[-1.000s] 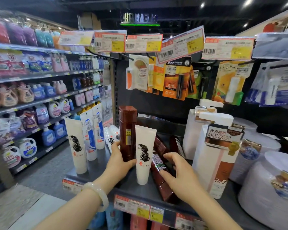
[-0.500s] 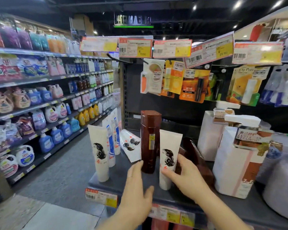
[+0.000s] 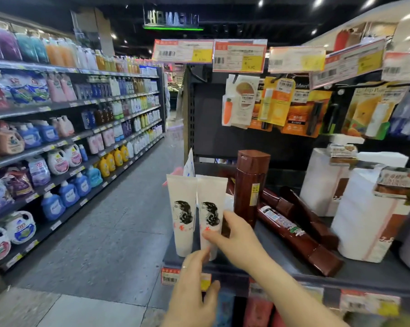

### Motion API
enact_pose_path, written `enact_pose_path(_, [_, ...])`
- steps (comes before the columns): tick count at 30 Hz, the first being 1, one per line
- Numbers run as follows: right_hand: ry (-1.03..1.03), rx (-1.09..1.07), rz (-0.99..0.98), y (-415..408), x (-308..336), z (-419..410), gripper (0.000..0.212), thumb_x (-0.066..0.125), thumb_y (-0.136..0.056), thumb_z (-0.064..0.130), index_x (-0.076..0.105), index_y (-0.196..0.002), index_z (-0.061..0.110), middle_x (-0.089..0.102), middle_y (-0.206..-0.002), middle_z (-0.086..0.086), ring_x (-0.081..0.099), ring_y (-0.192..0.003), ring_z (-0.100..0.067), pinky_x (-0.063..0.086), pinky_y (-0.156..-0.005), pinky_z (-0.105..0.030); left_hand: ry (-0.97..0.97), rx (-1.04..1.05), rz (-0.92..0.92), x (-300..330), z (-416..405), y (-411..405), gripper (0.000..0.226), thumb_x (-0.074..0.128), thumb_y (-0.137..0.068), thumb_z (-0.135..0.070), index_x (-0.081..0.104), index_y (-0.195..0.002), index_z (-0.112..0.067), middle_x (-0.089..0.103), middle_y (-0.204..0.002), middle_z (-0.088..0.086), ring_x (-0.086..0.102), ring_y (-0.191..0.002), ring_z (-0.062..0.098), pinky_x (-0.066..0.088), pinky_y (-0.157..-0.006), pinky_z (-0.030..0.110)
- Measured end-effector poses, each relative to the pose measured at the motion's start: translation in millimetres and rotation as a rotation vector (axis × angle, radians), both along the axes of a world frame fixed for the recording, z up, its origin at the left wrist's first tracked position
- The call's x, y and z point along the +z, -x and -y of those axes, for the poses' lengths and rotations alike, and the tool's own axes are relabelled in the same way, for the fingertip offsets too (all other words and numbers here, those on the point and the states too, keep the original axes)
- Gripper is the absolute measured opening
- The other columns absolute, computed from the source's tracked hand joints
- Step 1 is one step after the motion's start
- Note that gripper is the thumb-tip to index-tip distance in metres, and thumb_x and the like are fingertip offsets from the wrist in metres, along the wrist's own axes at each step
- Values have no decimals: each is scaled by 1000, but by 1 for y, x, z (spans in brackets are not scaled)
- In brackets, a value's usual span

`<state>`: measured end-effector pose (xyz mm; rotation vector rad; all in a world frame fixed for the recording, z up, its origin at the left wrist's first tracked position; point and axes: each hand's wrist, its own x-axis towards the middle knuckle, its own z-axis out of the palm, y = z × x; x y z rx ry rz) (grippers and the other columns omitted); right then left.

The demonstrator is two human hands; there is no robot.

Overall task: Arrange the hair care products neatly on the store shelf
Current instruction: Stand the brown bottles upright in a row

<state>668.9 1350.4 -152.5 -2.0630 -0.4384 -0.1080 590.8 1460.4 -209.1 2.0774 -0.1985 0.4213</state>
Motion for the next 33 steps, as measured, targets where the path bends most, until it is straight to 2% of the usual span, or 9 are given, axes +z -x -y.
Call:
enact_pose_path(2, [9, 2, 0, 1, 0, -5, 27, 70, -77, 27, 60, -97, 12, 69, -98, 0, 64, -92, -13, 52, -86, -37, 2, -11, 28, 0, -2, -1, 64, 58, -79, -1, 32, -121, -41, 37, -122, -31, 30, -113, -29, 25, -86, -8])
enact_pose_path(5, [-34, 6, -34, 4, 0, -4, 26, 71, -77, 25, 61, -97, 14, 70, -99, 1, 65, -93, -11, 52, -87, -36, 7, -28, 26, 2, 0, -2, 64, 58, -79, -3, 28, -115, -47, 37, -120, -31, 29, -110, -32, 26, -87, -8])
enact_pose_path(10, [-13, -13, -77, 12, 7, 23, 34, 75, -71, 17, 58, -100, 23, 67, -100, 3, 65, -88, -11, 53, -83, -24, 45, -79, -5, 1, 11, -6, 53, 53, -68, -21, 36, -111, -49, 48, -122, -17, 42, -114, -17, 35, -90, 0])
enact_pose_path(14, [54, -165, 14, 7, 25, 72, 22, 73, -73, 6, 59, -81, 21, 63, -80, 2, 59, -73, -14, 48, -68, -17, 59, -93, 19, 5, 30, -9, 57, 55, -70, -25, 40, -111, -62, 51, -120, -22, 47, -114, -12, 39, -94, 9])
enact_pose_path(17, [70, -296, 69, -12, 36, 99, 18, 72, -76, 11, 60, -88, 17, 62, -82, 3, 60, -78, -15, 47, -70, -19, 52, -87, 7, 15, 52, -14, 58, 56, -72, -28, 31, -121, -49, 38, -134, -18, 38, -124, -6, 33, -107, 21])
enact_pose_path(21, [191, -348, 43, -48, 40, 116, 21, 62, -86, 14, 58, -106, 16, 60, -101, 2, 58, -94, -15, 47, -83, -25, 122, 7, -55, 32, 83, -28, 80, 61, -83, -19, 8, -143, -22, 11, -152, -5, 16, -139, 5, 15, -115, 22])
enact_pose_path(25, [343, -264, 55, -87, 37, 114, 25, 58, -88, 19, 59, -113, 16, 63, -115, -2, 58, -105, -17, 46, -90, -27, 232, 173, -140, 50, 109, -48, 90, 60, -85, -24, -7, -145, -19, 0, -154, -3, 6, -142, 11, 9, -115, 25])
enact_pose_path(29, [384, -167, 22, -117, 37, 101, 28, 58, -87, 22, 60, -112, 10, 64, -113, -6, 58, -106, -21, 39, -82, -23, 263, 317, -104, 54, 120, -78, 93, 70, -77, -25, 7, -145, -18, 18, -149, 5, 18, -139, 17, 19, -116, 36])
enact_pose_path(33, [420, -96, -33, -137, 32, 92, 37, 59, -86, 23, 56, -120, 7, 61, -120, -11, 57, -112, -24, 42, -88, -26, 261, 411, -101, 54, 117, -105, 89, 76, -71, -24, 20, -140, -17, 42, -133, 5, 39, -127, 23, 36, -105, 39])
